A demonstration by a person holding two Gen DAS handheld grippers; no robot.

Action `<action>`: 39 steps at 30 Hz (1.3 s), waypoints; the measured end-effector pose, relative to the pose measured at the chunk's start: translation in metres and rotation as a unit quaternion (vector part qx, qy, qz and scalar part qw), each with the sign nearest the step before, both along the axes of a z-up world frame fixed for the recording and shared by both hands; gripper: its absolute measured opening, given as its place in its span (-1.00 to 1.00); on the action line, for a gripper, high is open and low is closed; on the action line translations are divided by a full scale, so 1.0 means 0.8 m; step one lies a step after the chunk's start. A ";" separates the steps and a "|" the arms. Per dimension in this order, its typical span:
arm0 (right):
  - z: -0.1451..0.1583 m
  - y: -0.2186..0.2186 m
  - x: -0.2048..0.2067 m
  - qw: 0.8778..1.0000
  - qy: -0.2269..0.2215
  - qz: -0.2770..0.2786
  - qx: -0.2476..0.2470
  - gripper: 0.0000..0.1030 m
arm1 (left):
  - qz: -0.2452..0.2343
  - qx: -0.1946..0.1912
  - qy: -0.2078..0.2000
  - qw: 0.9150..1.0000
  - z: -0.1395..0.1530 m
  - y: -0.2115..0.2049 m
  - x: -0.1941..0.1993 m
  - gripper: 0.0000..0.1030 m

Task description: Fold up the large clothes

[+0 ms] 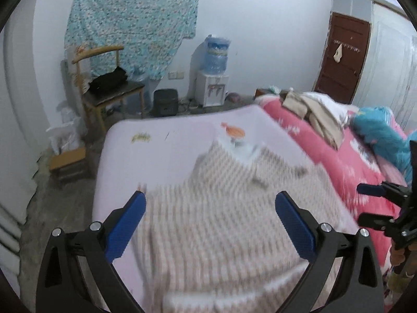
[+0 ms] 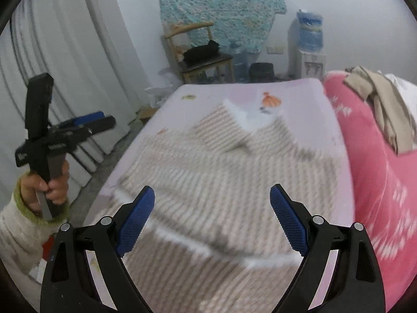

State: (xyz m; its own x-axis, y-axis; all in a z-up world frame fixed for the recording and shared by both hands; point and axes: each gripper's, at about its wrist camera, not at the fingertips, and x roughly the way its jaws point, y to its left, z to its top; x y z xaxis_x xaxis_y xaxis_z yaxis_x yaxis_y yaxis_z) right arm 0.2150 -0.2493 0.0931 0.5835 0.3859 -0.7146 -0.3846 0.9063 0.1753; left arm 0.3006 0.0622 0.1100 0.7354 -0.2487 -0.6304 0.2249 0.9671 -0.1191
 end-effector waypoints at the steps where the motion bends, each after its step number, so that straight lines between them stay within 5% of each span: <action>1: 0.001 -0.003 0.021 1.000 0.005 -0.006 -0.005 0.67 | 0.003 -0.006 0.003 1.000 0.001 -0.001 0.019 0.90; 6: -0.011 -0.026 0.127 0.998 0.052 -0.037 0.019 0.67 | -0.014 -0.057 0.051 0.997 -0.021 -0.030 0.133 0.89; 12: -0.062 -0.038 0.251 0.987 0.123 -0.085 0.057 0.66 | 0.018 -0.069 0.126 0.990 -0.087 -0.061 0.260 0.77; 17: -0.115 -0.032 0.310 0.979 0.166 -0.102 0.054 0.47 | 0.046 -0.076 0.179 0.980 -0.137 -0.070 0.315 0.43; 19: -0.134 -0.034 0.322 0.975 0.185 -0.110 0.061 0.35 | 0.053 -0.087 0.200 0.974 -0.151 -0.068 0.326 0.06; 24: -0.151 -0.043 0.320 0.972 0.199 -0.105 0.067 -0.71 | 0.025 -0.124 0.206 0.970 -0.150 -0.067 0.319 -0.62; 28: -0.118 -0.051 0.290 0.980 0.164 -0.073 0.085 -0.80 | -0.013 -0.131 0.179 0.975 -0.113 -0.068 0.287 -0.76; 34: -0.064 -0.047 0.182 0.994 0.096 0.001 0.044 -0.80 | -0.095 -0.080 0.122 0.985 -0.053 -0.062 0.180 -0.77; 39: -0.082 -0.040 0.103 0.995 0.084 0.036 -0.029 -0.62 | -0.137 -0.014 0.111 0.984 -0.071 -0.061 0.091 -0.77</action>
